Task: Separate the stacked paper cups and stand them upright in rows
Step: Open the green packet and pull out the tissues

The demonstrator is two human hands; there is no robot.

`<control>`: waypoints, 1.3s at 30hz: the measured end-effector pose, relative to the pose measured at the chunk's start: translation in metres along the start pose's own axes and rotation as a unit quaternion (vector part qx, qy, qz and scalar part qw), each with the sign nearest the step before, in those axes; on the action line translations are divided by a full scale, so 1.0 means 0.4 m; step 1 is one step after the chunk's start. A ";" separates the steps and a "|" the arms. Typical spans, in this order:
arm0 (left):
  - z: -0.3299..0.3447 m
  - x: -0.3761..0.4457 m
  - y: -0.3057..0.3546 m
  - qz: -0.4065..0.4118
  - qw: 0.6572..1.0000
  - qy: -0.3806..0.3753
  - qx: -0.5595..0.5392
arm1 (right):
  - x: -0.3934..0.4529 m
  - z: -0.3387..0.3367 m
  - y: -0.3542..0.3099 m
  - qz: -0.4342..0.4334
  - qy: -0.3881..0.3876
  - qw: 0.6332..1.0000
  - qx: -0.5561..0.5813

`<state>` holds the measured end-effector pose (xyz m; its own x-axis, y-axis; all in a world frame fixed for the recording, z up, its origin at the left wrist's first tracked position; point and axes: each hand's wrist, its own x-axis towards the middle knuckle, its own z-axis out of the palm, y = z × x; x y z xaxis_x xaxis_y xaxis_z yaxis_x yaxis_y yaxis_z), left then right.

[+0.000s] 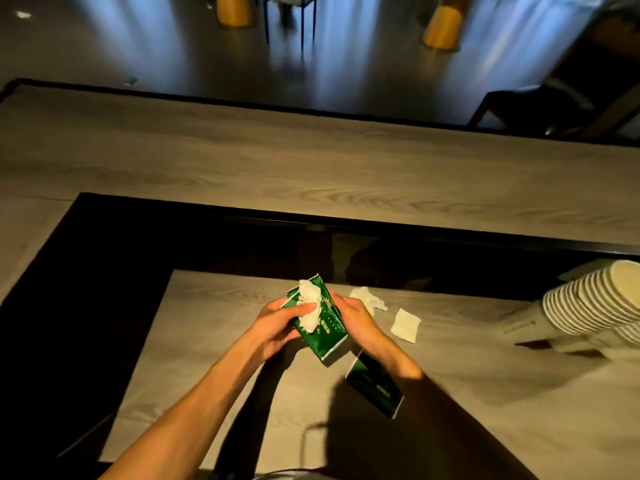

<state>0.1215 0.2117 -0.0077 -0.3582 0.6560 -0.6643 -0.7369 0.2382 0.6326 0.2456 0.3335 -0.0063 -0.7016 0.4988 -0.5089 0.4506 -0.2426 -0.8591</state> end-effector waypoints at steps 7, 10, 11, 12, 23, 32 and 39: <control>0.081 0.013 -0.078 0.023 0.996 0.075 -0.032 | 0.070 -0.204 0.125 -0.070 0.102 0.941 -0.314; 0.075 -0.008 -0.104 0.038 0.991 0.125 -0.038 | 0.117 -0.257 0.175 -0.044 0.036 0.863 -0.502; 0.072 -0.019 -0.112 0.043 0.988 0.144 -0.043 | 0.125 -0.264 0.181 -0.038 0.013 0.854 -0.518; 0.065 -0.031 -0.121 0.044 0.985 0.158 -0.047 | 0.130 -0.263 0.187 -0.038 -0.001 0.851 -0.525; 0.124 -0.022 -0.160 -0.031 0.984 0.156 -0.080 | 0.019 -0.178 0.157 0.043 -0.090 0.993 -0.060; 0.210 0.052 -0.246 0.001 0.992 0.086 0.096 | 0.000 -0.331 0.235 -0.063 0.132 0.975 -0.168; 0.223 0.072 -0.310 0.070 0.753 -0.070 0.651 | 0.068 -0.418 0.331 -0.057 0.192 0.852 -0.484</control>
<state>0.2537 0.2650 -0.0699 -0.2488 0.7875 -0.5639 0.5215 0.5995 0.6071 0.3783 0.4540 -0.1248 -0.6222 0.7542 -0.2096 0.7665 0.5325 -0.3590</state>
